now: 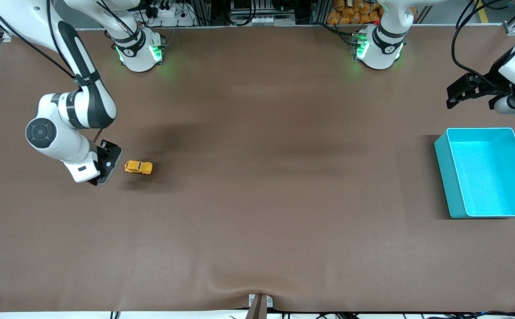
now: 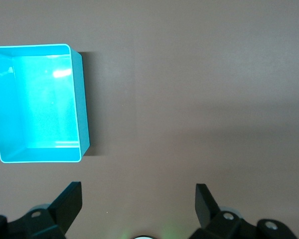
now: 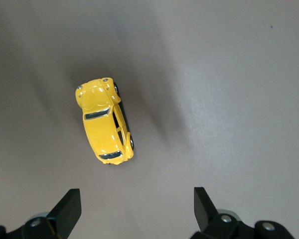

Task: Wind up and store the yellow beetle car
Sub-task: 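Reach the right gripper down over the yellow beetle car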

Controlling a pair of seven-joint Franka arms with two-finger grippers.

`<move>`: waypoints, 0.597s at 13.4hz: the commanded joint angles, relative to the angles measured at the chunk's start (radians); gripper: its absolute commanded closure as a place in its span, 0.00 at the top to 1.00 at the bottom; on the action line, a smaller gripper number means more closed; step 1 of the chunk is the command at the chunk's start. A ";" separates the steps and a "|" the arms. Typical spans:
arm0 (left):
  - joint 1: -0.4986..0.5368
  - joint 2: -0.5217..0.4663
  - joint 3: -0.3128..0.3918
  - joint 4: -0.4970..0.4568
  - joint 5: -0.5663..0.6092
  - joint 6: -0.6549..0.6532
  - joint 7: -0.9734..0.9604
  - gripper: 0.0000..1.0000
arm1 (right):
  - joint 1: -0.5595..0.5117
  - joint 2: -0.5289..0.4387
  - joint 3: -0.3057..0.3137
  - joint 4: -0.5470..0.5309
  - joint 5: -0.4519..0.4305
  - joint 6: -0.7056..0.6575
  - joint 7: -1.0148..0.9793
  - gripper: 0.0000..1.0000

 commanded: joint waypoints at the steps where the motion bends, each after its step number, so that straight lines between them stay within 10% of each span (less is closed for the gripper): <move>1: 0.006 -0.005 -0.001 0.008 0.000 -0.006 0.015 1.00 | 0.028 -0.018 0.003 -0.048 -0.008 0.046 -0.036 1.00; 8: 0.006 -0.005 -0.001 0.008 -0.002 -0.006 0.015 1.00 | 0.097 0.003 0.000 -0.124 -0.021 0.154 -0.039 1.00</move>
